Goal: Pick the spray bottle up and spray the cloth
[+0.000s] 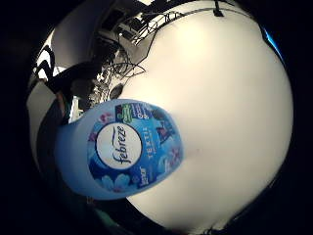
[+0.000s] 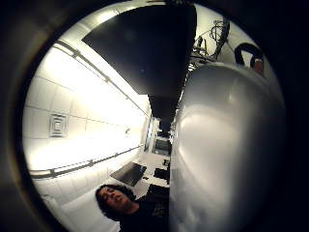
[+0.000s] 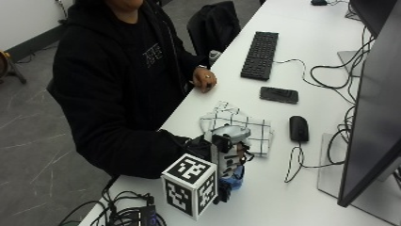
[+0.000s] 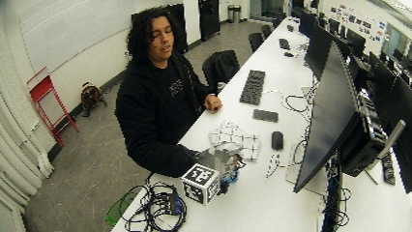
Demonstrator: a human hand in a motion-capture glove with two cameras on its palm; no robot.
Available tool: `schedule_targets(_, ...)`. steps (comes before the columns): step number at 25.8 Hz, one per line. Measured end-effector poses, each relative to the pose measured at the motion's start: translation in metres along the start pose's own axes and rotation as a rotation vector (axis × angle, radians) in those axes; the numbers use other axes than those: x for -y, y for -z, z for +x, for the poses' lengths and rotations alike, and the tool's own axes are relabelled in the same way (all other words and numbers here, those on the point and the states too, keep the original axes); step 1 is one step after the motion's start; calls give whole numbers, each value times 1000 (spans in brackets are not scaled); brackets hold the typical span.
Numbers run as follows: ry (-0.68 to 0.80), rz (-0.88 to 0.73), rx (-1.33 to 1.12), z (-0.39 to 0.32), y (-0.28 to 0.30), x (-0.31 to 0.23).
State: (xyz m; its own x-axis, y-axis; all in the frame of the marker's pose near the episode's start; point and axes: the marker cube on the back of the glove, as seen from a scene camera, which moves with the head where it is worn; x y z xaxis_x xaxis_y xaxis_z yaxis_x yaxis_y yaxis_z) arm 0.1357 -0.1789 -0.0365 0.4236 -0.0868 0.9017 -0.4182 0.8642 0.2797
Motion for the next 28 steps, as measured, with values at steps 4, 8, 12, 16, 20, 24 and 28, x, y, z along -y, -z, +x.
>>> schedule_targets(4, 32, 129, -18, 2, -3, 2)
schedule_targets(8, 70, 245, -33, 1, -10, 17)
schedule_targets(12, 92, 265, -39, 2, -10, 18)
schedule_targets(16, 93, 234, -55, 5, -4, 4)
schedule_targets(20, 98, 224, -54, 4, -4, 4)
schedule_targets(24, 86, 175, -44, 2, -3, 4)
schedule_targets(28, 80, 54, -92, -6, 1, -2)
